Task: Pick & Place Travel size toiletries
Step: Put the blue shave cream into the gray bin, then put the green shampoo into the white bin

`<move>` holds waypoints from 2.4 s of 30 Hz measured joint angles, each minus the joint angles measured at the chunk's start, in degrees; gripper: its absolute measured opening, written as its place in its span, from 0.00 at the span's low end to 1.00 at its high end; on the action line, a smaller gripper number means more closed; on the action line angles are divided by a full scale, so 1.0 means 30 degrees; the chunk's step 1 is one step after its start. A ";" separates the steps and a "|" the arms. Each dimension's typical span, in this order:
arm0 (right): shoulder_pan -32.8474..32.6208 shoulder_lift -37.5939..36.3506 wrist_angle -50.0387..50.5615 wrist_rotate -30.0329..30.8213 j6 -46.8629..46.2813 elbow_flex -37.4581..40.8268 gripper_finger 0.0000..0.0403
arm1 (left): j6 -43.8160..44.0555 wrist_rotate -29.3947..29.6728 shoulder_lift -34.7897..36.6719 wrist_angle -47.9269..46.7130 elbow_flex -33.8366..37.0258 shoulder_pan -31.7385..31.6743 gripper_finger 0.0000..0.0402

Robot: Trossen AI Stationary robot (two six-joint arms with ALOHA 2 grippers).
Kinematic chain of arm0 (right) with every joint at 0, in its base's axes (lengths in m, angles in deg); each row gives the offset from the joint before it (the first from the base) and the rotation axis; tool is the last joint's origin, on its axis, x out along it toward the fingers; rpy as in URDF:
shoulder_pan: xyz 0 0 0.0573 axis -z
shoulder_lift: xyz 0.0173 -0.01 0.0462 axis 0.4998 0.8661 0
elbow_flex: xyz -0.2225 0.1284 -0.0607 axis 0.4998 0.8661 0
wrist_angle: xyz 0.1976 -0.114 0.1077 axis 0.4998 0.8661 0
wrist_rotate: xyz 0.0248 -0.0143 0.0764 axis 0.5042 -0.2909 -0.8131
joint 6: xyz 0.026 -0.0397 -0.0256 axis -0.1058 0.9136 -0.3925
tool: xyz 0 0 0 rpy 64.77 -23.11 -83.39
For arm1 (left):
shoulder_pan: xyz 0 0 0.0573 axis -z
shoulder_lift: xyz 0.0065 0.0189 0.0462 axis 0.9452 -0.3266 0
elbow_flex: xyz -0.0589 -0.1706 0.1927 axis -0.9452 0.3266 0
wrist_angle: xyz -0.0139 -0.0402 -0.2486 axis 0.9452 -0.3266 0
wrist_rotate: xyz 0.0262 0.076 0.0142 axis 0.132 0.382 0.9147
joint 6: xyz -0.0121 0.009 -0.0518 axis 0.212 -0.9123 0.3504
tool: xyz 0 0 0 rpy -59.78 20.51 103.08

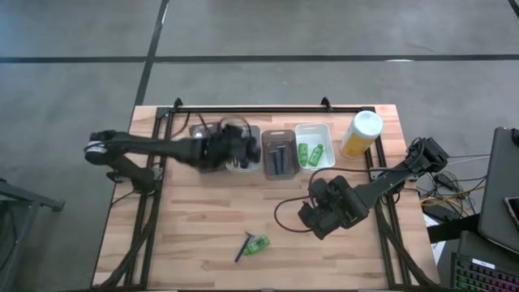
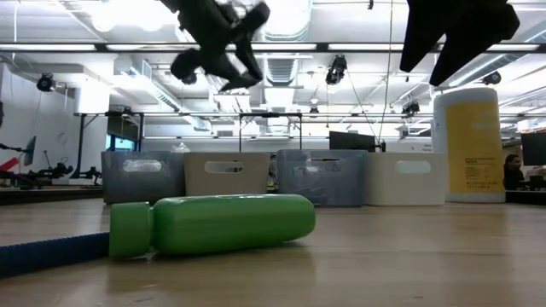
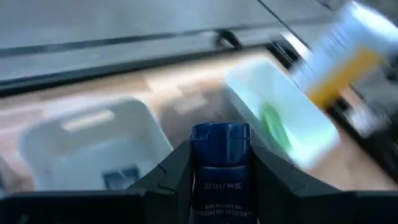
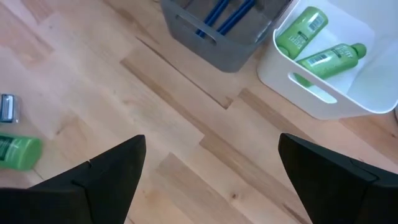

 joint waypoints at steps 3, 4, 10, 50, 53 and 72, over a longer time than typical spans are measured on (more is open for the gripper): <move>0.0000 0.0000 -0.0012 0.0015 -0.0159 0.0000 0.90 | 0.0101 -0.1219 -0.0284 0.0080 0.0000 -0.2067 0.31; 0.0000 0.0000 -0.0025 0.0015 -0.0245 0.0000 0.90 | 0.0084 -0.1818 -0.0538 0.0088 0.0000 -0.2606 0.31; -0.0015 0.0000 -0.0034 0.0014 -0.0901 0.0000 0.90 | 0.0105 -0.2624 -0.2496 0.0029 0.0015 -0.4096 0.33; 0.0668 0.2260 -1.0566 -0.6766 1.5525 -0.0007 0.90 | -0.4808 -0.9312 -0.0074 -0.5956 0.0022 0.9337 0.59; 0.1028 0.2889 -1.1813 -0.6931 1.8374 -0.0010 0.90 | -0.3954 -0.8242 -0.0166 -0.5985 0.0029 1.0398 0.59; 0.1644 1.0186 -1.2378 -1.0770 2.5025 -0.5763 0.90 | -0.0917 -0.6050 0.0854 -0.9485 0.0036 1.2242 0.59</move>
